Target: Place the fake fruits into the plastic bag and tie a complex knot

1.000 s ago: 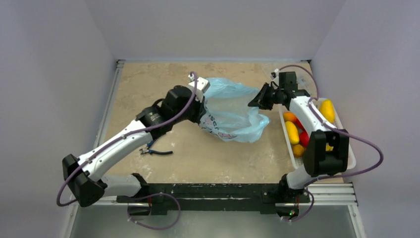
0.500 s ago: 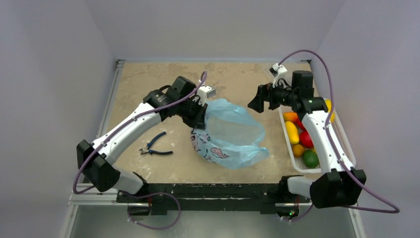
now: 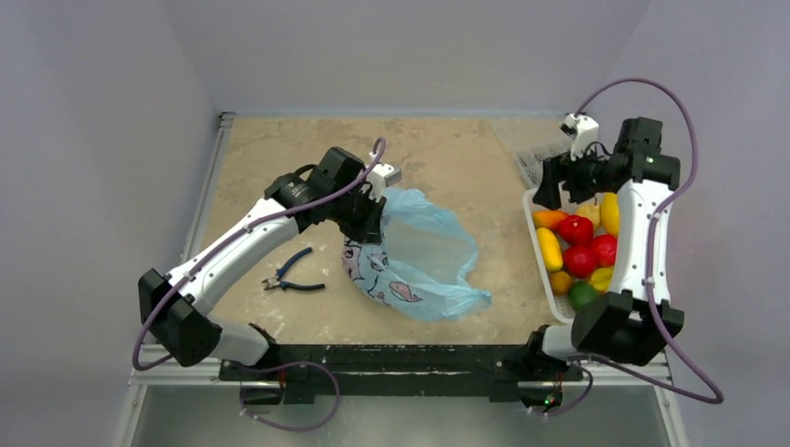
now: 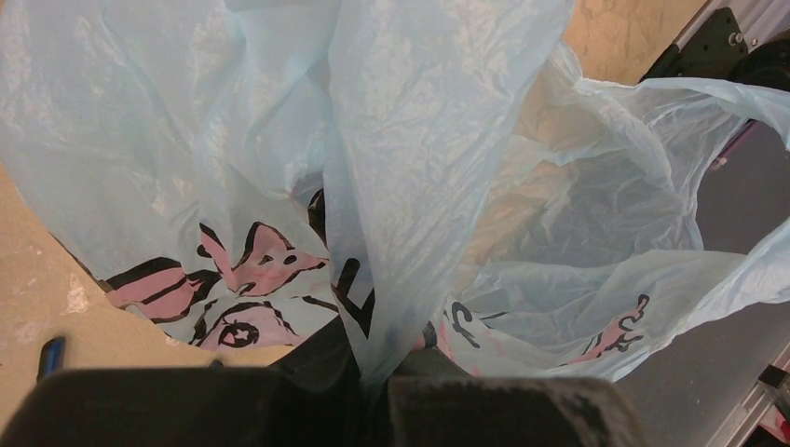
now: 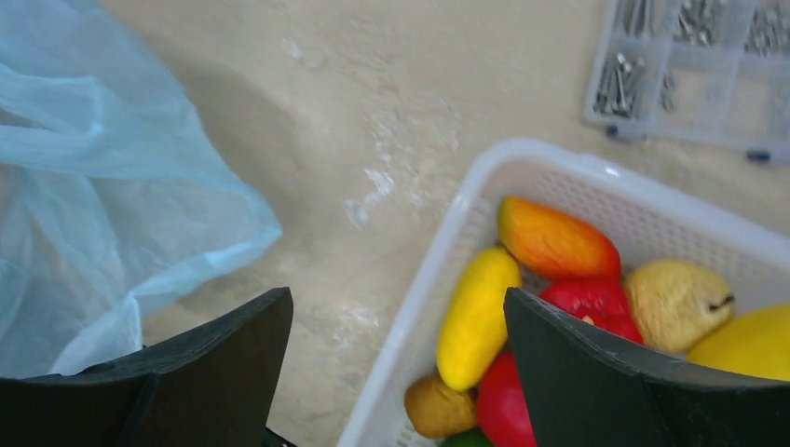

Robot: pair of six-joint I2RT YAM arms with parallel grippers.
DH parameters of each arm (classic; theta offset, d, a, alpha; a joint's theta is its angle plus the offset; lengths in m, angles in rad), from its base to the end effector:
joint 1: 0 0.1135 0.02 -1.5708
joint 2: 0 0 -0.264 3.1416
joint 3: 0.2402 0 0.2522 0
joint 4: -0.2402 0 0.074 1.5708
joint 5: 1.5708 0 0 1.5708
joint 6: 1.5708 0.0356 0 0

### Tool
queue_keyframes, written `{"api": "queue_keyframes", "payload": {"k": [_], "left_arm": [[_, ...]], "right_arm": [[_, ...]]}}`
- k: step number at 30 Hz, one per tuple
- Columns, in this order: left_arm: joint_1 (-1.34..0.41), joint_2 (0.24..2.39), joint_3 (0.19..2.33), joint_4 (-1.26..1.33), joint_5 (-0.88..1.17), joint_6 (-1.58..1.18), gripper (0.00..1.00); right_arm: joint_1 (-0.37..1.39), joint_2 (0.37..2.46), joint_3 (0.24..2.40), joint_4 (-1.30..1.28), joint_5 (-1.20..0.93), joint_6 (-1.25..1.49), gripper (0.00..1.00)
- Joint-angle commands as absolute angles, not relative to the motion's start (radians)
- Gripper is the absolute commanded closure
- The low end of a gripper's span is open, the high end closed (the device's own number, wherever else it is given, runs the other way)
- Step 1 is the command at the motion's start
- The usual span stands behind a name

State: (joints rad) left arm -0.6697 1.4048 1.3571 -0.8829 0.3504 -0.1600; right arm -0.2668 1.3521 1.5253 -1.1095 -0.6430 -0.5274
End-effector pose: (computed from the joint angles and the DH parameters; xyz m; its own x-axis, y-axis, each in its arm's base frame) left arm 0.2183 -0.1884 0.3360 -0.7392 0.3944 -0.5459 0.6341 0.6806 -0.3670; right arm 0.2511 -0.0465 0.3900 -0.6050 -0.2522 -0.7553 -0.5049 0.8549 0.1189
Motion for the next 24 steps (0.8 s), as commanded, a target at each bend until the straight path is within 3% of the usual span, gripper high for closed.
{"api": "queue_keyframes", "payload": {"k": [1, 3, 6, 12, 24], "left_arm": [[-0.672, 1.370, 1.351, -0.847, 0.342, -0.143, 1.00], [-0.670, 1.370, 1.345, -0.837, 0.351, -0.153, 1.00], [-0.671, 1.369, 1.356, -0.837, 0.360, -0.157, 1.00], [-0.670, 1.365, 1.377, -0.854, 0.358, -0.140, 1.00], [-0.670, 1.350, 1.348, -0.842, 0.373, -0.146, 1.00]], "right_arm": [[-0.374, 1.421, 1.571, -1.267, -0.455, -0.673, 0.14], [-0.378, 1.440, 1.573, -1.224, -0.368, -0.651, 0.05], [-0.380, 1.456, 1.525, -1.097, -0.226, -0.613, 0.02], [-0.372, 1.571, 1.523, -1.030, -0.017, -0.631, 0.01], [-0.296, 1.673, 1.333, -0.887, 0.087, -0.651, 0.01]]}}
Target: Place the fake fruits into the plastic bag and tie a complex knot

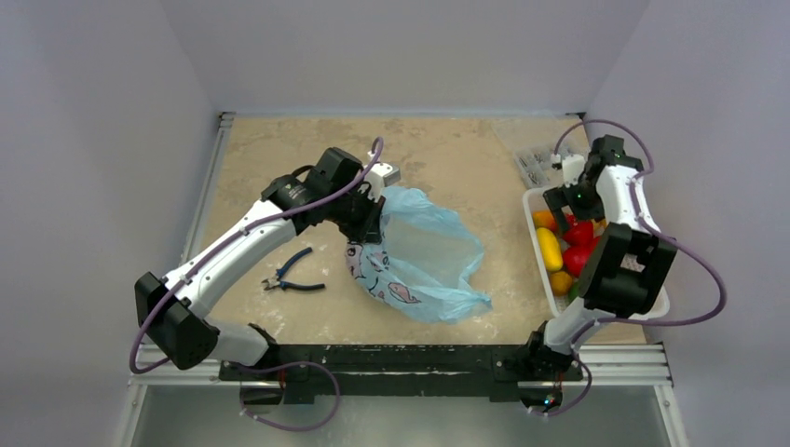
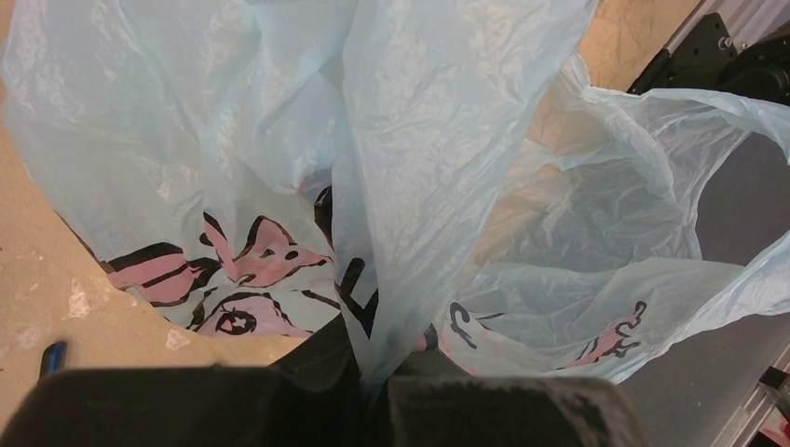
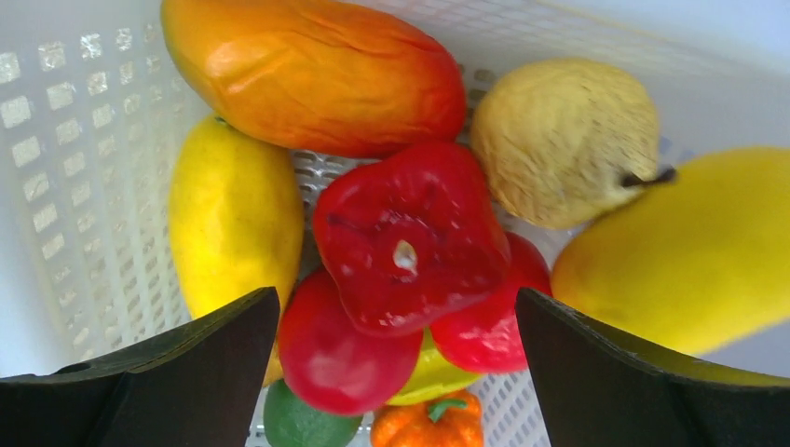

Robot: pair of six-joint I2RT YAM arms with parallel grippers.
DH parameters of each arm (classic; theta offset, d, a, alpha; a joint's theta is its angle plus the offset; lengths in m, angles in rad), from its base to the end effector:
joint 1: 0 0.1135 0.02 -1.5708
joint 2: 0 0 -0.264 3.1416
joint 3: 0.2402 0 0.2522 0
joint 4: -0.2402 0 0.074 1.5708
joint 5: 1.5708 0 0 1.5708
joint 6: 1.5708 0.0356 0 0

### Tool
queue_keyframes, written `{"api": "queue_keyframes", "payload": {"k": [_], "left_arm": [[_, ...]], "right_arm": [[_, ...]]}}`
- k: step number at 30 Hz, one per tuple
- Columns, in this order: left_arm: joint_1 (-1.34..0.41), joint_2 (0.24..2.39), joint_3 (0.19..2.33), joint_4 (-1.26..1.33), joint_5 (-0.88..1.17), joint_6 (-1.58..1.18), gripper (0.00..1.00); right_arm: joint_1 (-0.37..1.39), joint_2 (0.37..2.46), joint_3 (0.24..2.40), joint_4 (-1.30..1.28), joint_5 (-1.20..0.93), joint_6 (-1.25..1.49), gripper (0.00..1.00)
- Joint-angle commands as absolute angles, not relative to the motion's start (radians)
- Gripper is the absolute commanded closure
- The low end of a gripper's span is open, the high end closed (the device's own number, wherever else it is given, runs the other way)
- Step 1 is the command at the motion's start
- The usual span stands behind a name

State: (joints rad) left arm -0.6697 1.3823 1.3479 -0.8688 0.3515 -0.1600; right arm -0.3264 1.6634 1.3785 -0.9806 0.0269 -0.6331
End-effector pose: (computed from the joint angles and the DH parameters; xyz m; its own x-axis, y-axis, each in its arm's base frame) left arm 0.2150 -0.1859 0.3400 -0.7273 0.3851 -0.5681 0.6423 0.6737 -0.3656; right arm 0.3116 -0.1065 0.2606 -0.9225 -0.3121 -0.2271 -0.2699 0.9422 -0.1985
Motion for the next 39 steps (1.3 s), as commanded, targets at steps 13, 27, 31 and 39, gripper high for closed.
{"api": "queue_keyframes", "payload": {"k": [13, 27, 31, 39], "left_arm": [[-0.670, 1.348, 1.357, -0.842, 0.372, -0.148, 1.00], [-0.652, 1.352, 1.351, -0.853, 0.450, -0.163, 1.00], [-0.632, 1.365, 1.361, -0.847, 0.523, -0.193, 1.00], [-0.599, 1.393, 1.376, -0.840, 0.633, -0.253, 1.00]], "right_arm": [[-0.254, 1.718, 1.209, -0.711, 0.162, -0.683, 0.15], [-0.192, 1.595, 1.762, -1.303, -0.457, -0.682, 0.55], [-0.104, 1.528, 1.825, -1.380, -0.764, -0.646, 0.55], [0.158, 1.387, 1.724, -1.370, -0.993, -0.677, 0.58]]}}
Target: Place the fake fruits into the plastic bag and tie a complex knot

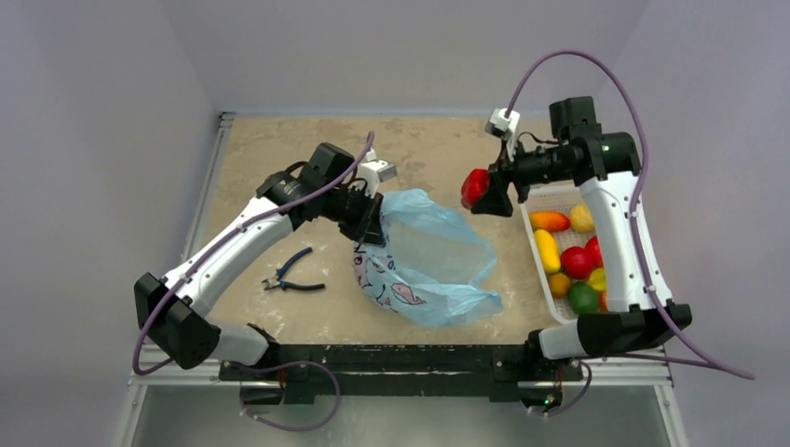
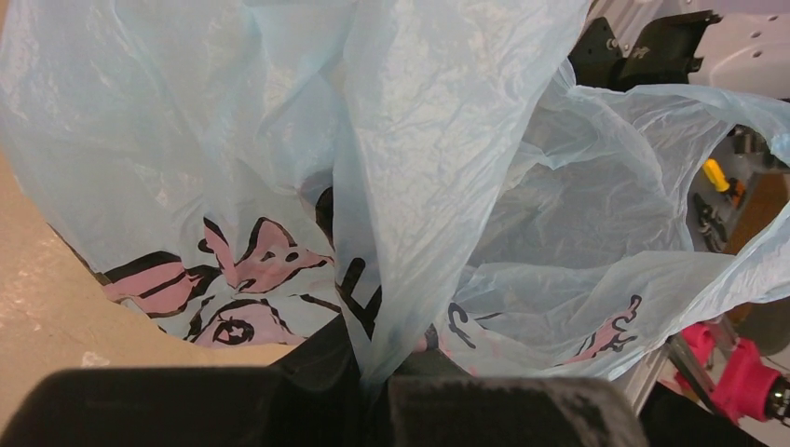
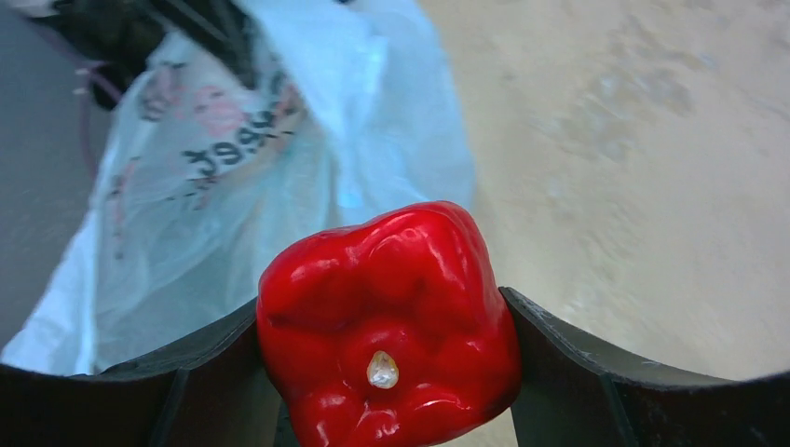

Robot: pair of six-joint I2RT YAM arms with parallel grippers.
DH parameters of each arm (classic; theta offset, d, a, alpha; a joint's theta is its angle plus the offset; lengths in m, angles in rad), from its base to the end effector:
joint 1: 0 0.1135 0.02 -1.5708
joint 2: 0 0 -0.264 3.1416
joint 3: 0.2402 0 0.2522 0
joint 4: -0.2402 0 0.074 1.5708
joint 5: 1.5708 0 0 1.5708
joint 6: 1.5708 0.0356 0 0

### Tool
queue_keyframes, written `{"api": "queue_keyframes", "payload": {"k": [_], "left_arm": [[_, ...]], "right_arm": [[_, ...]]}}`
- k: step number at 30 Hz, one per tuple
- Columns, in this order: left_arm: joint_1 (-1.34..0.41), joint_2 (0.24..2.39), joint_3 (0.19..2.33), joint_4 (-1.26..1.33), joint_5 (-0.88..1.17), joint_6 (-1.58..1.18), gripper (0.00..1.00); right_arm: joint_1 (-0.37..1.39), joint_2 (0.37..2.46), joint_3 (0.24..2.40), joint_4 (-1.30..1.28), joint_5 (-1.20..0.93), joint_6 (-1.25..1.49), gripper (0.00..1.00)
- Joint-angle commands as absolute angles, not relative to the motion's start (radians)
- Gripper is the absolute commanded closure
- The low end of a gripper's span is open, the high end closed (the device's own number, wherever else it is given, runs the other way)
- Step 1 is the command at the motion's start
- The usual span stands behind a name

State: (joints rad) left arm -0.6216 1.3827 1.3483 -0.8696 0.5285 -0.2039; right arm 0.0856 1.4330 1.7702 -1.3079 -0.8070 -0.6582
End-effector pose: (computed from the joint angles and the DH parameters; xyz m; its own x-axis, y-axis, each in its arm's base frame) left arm 0.2190 -0.1790 0.3421 -0.7787 0.3428 -0.5254 0.6114 0.6023 -0.5133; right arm 0.2476 0.0471 0.4313 -0.3658 -0.4560 -0.8113 -0.8712 0.4744 0.1261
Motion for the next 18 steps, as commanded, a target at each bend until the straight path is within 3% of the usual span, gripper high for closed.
{"api": "queue_keyframes", "payload": {"k": [1, 11, 18], "left_arm": [[-0.593, 1.396, 1.373, -0.833, 0.657, -0.261, 1.00], [-0.528, 1.443, 1.353, -0.763, 0.875, -0.336, 1.00], [-0.521, 1.410, 1.307, -0.728, 0.967, -0.285, 1.00]], "right_arm": [[0.180, 1.375, 1.712, -1.373, -0.997, -0.694, 0.59], [0.468, 1.255, 1.659, -1.182, -0.872, -0.639, 0.62], [0.541, 1.360, 1.565, -1.114, -0.751, -0.735, 0.55]]}}
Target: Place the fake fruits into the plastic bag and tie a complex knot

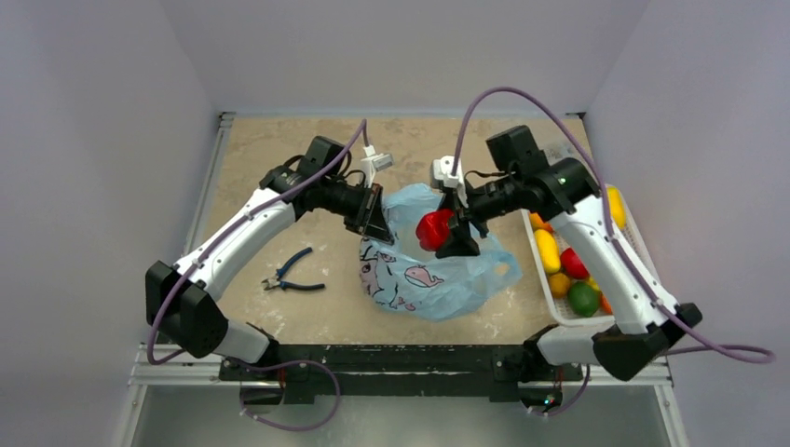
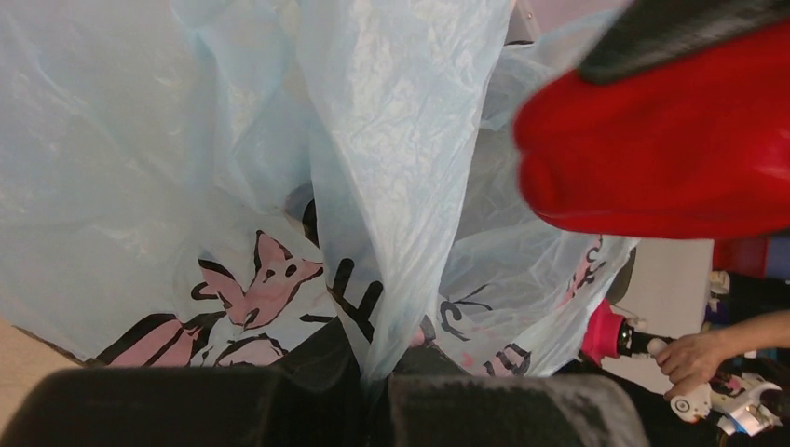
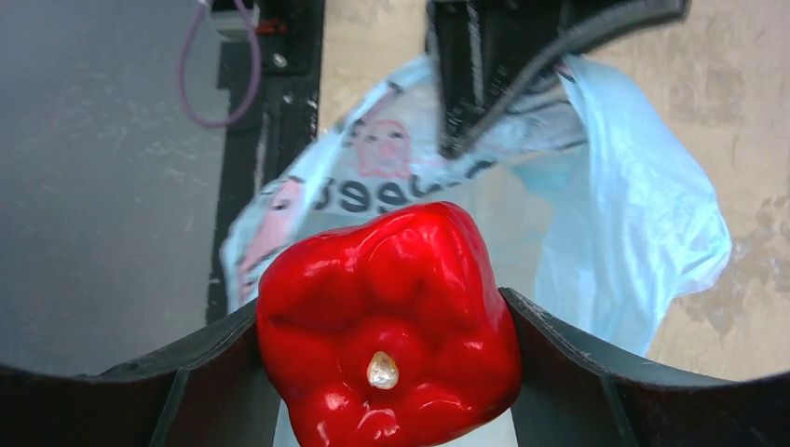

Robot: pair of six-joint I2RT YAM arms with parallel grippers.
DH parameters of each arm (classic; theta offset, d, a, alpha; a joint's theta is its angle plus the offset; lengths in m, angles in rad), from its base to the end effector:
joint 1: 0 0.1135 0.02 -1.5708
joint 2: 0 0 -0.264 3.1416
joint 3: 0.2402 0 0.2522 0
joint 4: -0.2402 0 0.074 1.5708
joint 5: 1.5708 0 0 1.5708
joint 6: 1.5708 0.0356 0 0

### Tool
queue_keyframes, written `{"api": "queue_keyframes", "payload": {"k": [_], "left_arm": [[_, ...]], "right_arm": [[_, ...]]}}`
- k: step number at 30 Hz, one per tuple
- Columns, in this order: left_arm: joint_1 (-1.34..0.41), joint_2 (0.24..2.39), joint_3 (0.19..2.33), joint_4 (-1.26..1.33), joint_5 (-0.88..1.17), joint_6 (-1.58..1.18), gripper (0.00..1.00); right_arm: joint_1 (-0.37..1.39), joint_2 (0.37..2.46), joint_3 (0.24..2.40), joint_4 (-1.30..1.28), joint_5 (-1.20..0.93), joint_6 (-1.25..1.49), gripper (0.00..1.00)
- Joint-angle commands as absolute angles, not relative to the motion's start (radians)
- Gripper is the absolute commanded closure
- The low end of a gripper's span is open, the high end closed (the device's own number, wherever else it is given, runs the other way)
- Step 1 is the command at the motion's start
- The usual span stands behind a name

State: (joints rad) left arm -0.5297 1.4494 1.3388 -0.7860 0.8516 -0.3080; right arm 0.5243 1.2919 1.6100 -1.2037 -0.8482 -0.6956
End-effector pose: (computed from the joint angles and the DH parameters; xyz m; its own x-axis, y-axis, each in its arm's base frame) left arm 0.2444 -0.1742 0.3320 -0.8662 0.2758 -0.4167 0.4991 0.4353 -0.7493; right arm 0.1796 0.1347 0.4254 -0.0391 -0.5122 -0.8580 -0.9991 0.0087 0.0403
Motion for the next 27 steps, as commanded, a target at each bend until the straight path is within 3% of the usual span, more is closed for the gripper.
{"api": "queue_keyframes", "payload": {"k": [1, 4, 6, 10, 15, 21, 27], "left_arm": [[-0.519, 1.404, 1.297, -0.725, 0.976, -0.272, 1.00], [-0.520, 1.404, 1.289, -0.745, 0.967, -0.214, 1.00], [-0.518, 1.412, 1.288, -0.764, 0.957, -0.191, 1.00], [-0.518, 1.408, 1.252, -0.734, 0.927, -0.165, 1.00], [-0.517, 1.394, 1.181, -0.647, 0.887, -0.123, 1.00], [-0.518, 1.358, 1.099, -0.599, 0.807, -0.056, 1.00], [-0.520, 1.337, 1.078, -0.597, 0.745, -0.040, 1.00]], "right_arm": [[0.544, 1.368, 1.559, -1.089, -0.748, -0.724, 0.51], [0.569, 1.383, 1.565, -1.060, -0.746, -0.693, 0.24], [0.587, 1.376, 1.555, -1.049, -0.735, -0.678, 0.12], [0.592, 1.338, 1.509, -1.014, -0.710, -0.648, 0.02], [0.558, 1.311, 1.515, -0.962, -0.727, -0.512, 0.01], [0.187, 1.355, 1.613, -1.090, -0.820, -0.472, 0.08], [-0.054, 1.349, 1.464, -1.100, -0.513, -0.570, 0.16]]}}
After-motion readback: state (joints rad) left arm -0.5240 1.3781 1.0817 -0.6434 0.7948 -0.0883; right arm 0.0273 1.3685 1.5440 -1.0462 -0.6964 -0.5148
